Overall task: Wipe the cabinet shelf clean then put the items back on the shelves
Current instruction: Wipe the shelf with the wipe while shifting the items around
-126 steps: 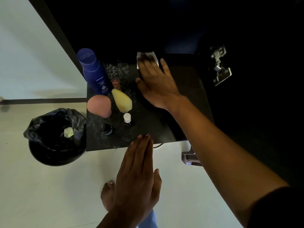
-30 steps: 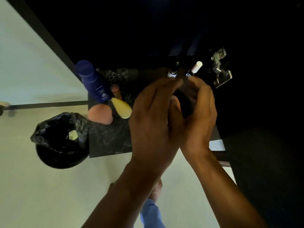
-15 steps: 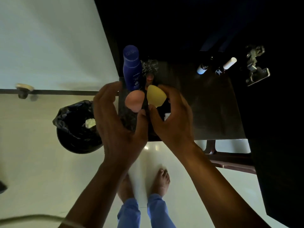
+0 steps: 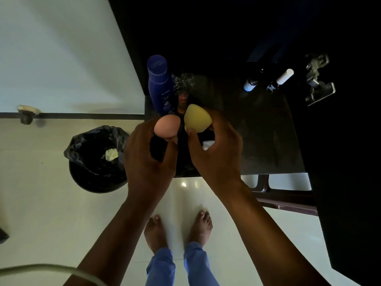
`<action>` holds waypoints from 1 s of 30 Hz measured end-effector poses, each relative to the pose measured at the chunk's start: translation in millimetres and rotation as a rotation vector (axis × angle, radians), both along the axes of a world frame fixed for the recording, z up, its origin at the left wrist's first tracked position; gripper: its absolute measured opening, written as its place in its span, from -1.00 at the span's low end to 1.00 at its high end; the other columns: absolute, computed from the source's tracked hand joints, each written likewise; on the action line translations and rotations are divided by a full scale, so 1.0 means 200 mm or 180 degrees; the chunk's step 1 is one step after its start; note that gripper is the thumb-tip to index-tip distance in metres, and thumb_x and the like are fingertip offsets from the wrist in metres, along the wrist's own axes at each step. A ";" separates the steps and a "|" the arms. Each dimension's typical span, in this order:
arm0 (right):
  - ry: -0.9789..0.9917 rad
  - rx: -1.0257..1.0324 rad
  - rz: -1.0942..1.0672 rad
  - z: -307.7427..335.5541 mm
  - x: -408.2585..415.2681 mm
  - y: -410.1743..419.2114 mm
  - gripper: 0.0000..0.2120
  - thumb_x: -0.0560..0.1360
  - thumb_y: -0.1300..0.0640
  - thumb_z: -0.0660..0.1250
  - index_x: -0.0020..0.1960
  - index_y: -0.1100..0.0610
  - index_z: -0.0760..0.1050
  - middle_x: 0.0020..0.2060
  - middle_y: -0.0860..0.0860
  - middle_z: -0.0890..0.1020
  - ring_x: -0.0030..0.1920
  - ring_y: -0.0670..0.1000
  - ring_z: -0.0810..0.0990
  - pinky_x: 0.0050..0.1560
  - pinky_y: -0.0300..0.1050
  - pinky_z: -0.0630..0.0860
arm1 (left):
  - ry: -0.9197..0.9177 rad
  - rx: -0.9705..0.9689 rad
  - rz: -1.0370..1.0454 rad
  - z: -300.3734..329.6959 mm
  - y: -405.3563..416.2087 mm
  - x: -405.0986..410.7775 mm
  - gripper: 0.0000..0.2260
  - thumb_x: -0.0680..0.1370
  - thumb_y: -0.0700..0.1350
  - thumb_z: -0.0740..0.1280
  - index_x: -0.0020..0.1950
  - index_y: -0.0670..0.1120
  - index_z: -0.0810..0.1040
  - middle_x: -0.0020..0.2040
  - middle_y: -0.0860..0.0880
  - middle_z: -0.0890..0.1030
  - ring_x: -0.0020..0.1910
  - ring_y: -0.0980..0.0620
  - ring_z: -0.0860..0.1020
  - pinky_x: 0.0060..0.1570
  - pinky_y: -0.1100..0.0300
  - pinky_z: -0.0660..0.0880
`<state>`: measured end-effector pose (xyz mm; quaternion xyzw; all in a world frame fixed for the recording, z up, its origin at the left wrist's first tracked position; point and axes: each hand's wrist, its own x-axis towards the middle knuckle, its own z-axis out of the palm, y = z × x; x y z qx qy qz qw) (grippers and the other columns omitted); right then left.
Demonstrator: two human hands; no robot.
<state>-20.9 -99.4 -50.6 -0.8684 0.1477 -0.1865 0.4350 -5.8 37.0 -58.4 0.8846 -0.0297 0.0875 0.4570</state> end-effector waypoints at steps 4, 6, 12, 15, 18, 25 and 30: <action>-0.0046 -0.0084 -0.0238 0.06 -0.05 -0.10 -0.63 0.53 0.07 0.51 0.29 0.09 0.54 0.06 -0.17 0.59 0.04 -0.13 0.59 0.05 -0.30 0.58 | -0.0213 -0.0074 -0.0344 0.07 -0.09 -0.05 -0.73 0.56 -0.15 0.50 0.23 -0.10 0.58 0.10 0.14 0.59 0.10 0.31 0.55 0.13 0.40 0.47; 0.0022 -0.0063 -0.0404 0.09 -0.07 -0.18 -0.62 0.53 0.09 0.52 0.31 0.05 0.55 0.09 -0.12 0.66 0.07 -0.11 0.64 0.09 -0.28 0.60 | -0.0306 -0.0157 -0.0562 0.08 -0.16 -0.06 -0.74 0.56 -0.17 0.50 0.22 -0.12 0.59 0.09 0.10 0.61 0.10 0.22 0.58 0.13 0.35 0.50; 0.0087 -0.0288 -0.0949 0.09 -0.12 -0.49 -0.59 0.54 0.07 0.50 0.35 0.06 0.55 0.15 -0.04 0.68 0.11 -0.05 0.68 0.11 -0.05 0.66 | -0.0282 -0.0171 -0.0910 0.04 -0.45 0.01 -0.70 0.53 -0.12 0.50 0.24 -0.09 0.59 0.10 0.14 0.57 0.10 0.19 0.55 0.16 0.40 0.48; 0.0133 -0.0542 -0.1317 0.07 -0.11 -0.61 -0.58 0.55 -0.02 0.45 0.37 0.01 0.51 0.12 -0.17 0.61 0.06 -0.13 0.63 0.10 -0.07 0.66 | -0.0281 -0.0129 -0.0882 0.04 -0.59 0.10 -0.70 0.51 -0.15 0.52 0.23 -0.11 0.63 0.08 0.02 0.66 0.06 0.12 0.58 0.10 0.48 0.40; 0.0162 -0.0668 -0.1615 0.07 -0.08 -0.68 -0.57 0.56 -0.04 0.43 0.38 0.01 0.47 0.04 -0.24 0.49 0.00 -0.15 0.58 0.04 -0.01 0.67 | -0.0122 -0.0147 -0.0803 0.03 -0.70 0.18 -0.71 0.51 -0.10 0.49 0.22 -0.10 0.62 0.08 -0.01 0.68 0.03 0.10 0.61 0.03 0.50 0.36; 0.0277 -0.0746 -0.1624 0.05 0.01 -0.71 -0.52 0.58 0.06 0.46 0.44 0.08 0.41 0.05 0.06 0.68 -0.03 0.08 0.71 -0.06 0.14 0.69 | -0.0118 0.0025 -0.0667 -0.05 -0.80 0.26 -0.70 0.53 -0.05 0.48 0.23 -0.11 0.61 0.13 -0.04 0.69 0.09 0.04 0.64 0.07 0.41 0.37; 0.0372 -0.0877 -0.1602 0.04 0.02 -0.69 -0.43 0.57 0.05 0.47 0.50 0.08 0.35 0.10 0.08 0.68 0.01 0.11 0.72 -0.07 0.13 0.69 | -0.0154 -0.0063 -0.0633 -0.07 -0.80 0.26 -0.66 0.54 -0.04 0.48 0.28 -0.11 0.61 0.18 -0.04 0.69 0.14 0.04 0.65 0.13 0.33 0.50</action>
